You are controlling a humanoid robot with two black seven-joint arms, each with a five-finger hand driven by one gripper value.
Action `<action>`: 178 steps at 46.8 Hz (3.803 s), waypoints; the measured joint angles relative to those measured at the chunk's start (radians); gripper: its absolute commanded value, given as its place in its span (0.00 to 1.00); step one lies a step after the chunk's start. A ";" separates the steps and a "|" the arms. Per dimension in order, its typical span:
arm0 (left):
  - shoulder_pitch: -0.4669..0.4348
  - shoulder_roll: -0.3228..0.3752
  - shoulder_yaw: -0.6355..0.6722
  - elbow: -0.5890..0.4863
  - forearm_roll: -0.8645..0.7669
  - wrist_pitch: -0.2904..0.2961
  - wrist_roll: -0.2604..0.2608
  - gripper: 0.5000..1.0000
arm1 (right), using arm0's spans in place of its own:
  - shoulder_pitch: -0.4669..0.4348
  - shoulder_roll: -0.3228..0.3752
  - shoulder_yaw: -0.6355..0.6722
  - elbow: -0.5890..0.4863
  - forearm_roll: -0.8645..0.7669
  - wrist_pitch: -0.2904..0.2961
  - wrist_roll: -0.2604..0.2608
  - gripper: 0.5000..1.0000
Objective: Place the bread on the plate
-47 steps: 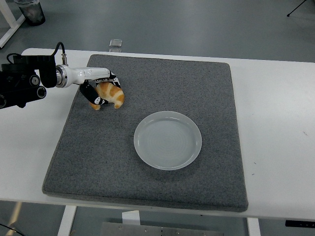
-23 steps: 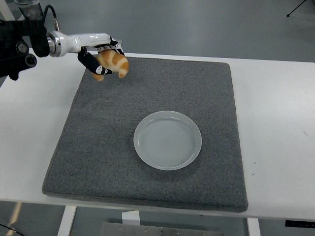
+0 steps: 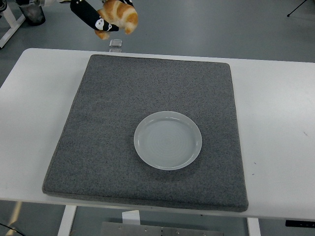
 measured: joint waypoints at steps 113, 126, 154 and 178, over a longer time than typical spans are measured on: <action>0.338 -0.306 0.054 -0.099 0.546 0.139 -0.123 0.00 | 0.000 0.000 0.000 0.000 0.000 0.000 0.000 0.90; 0.341 -0.335 0.055 -0.088 0.576 0.158 -0.123 0.00 | 0.000 0.000 0.000 0.000 0.000 0.000 0.000 0.90; 0.367 -0.408 0.071 -0.006 0.605 0.184 -0.121 0.00 | 0.000 0.000 0.000 0.000 0.000 0.000 0.000 0.90; 0.364 -0.414 0.100 -0.004 0.603 0.212 -0.118 0.00 | 0.000 0.000 0.000 0.000 0.000 0.000 0.000 0.90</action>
